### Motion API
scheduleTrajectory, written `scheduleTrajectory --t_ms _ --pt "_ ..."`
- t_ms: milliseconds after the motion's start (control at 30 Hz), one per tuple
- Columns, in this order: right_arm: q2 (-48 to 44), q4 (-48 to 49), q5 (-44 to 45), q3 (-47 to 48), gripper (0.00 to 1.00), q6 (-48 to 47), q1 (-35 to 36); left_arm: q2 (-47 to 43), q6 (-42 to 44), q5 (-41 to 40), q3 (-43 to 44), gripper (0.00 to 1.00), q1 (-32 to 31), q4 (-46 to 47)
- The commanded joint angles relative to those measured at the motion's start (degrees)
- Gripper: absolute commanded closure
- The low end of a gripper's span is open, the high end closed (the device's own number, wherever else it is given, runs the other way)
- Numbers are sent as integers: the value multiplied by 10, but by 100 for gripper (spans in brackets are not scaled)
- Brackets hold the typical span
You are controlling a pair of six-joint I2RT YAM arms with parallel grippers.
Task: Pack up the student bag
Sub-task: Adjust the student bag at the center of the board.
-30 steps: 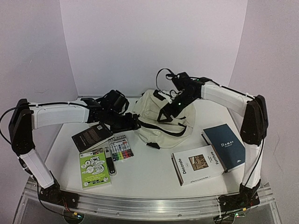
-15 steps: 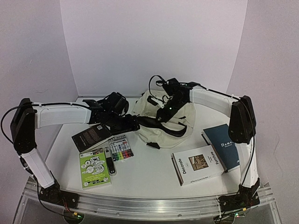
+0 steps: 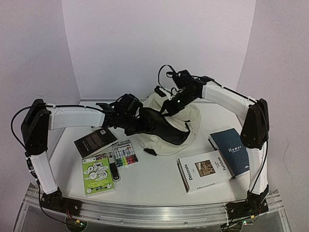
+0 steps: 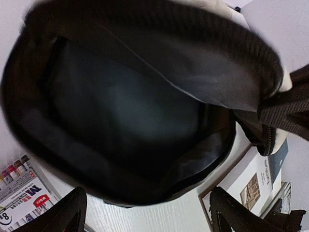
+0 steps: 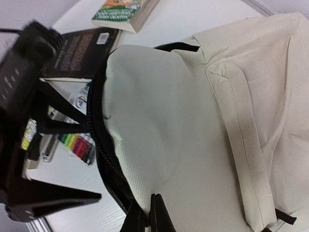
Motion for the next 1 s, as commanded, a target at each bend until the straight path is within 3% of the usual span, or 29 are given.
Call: scheduleTrajectory --t_ms 0,133,267,433,533,667,800,967 --pt "-61 14 -72 59 100 64 1 -73 20 -40 -17 12 -19 64" --pt "-55 21 -74 68 100 79 -10 -23 18 -75 21 18 -19 -19" --pt "-26 25 -59 82 100 113 -70 46 -16 -72 50 28 -13 -106" --pt "25 35 20 82 100 138 -177 59 -80 -70 -1 42 -3 -143" --pt "62 39 60 27 100 117 -208 68 -91 -64 -14 46 3 -152" --pt "101 48 91 -50 100 87 -206 107 -77 -49 22 48 5 -191" --pt "135 49 111 -57 100 53 -198 127 -67 -36 44 49 6 -197" --pt "104 48 19 -34 96 53 -199 95 -26 -14 32 42 6 -133"
